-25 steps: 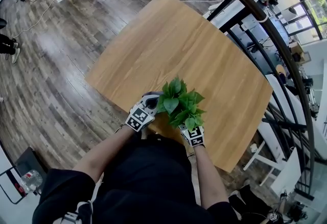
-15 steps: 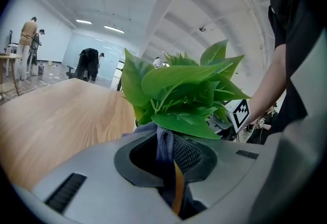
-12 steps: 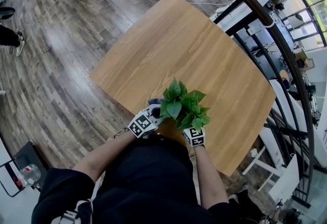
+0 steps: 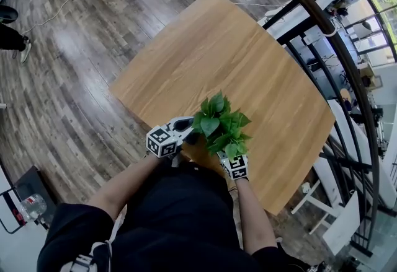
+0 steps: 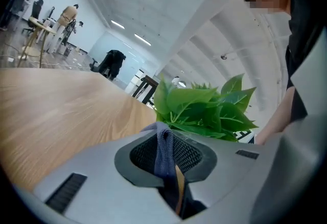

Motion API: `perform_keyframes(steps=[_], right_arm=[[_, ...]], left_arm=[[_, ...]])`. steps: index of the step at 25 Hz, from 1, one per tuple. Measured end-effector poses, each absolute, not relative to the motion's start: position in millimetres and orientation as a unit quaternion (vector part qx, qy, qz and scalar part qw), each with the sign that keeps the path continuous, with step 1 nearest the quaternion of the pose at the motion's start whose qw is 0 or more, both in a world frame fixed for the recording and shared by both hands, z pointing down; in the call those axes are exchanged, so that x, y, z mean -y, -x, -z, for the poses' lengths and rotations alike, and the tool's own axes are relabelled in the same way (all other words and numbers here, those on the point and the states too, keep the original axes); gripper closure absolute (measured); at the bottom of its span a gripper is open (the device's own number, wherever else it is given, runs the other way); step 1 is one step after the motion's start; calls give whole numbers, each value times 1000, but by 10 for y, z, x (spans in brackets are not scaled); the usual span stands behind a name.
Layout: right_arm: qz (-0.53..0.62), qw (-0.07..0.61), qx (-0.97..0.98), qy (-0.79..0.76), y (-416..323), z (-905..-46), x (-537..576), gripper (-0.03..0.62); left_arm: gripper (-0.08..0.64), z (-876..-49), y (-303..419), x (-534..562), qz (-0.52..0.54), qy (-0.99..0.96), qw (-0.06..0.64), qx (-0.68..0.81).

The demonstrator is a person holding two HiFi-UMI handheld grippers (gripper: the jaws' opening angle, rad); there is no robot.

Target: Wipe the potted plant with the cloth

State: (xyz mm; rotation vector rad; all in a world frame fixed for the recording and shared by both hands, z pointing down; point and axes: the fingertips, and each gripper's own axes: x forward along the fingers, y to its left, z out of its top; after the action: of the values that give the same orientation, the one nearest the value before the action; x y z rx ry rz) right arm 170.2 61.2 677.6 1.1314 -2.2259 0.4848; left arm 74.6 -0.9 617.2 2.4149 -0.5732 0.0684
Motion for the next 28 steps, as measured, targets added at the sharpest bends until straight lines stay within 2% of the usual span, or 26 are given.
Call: perform_keyframes(steps=[7, 11, 14, 20, 28], right_arm=[[-163, 303, 832, -435, -1746, -6767, -610, 295], [-167, 252, 844, -443, -1741, -6679, -501, 295], [-157, 247, 850, -439, -1711, -6642, -470, 293], [-149, 254, 855, -426, -1724, -6699, -396, 295], [-190, 217, 843, -453, -1705, -6652, -347, 295]], left_arm=[[489, -6054, -839, 115, -26, -929, 312, 198], [489, -6152, -830, 282, -75, -925, 266, 260], [489, -6389, -824, 300, -114, -924, 244, 273], [489, -6408, -947, 205, -108, -927, 262, 244], [489, -6358, -956, -25, -95, -927, 283, 228]])
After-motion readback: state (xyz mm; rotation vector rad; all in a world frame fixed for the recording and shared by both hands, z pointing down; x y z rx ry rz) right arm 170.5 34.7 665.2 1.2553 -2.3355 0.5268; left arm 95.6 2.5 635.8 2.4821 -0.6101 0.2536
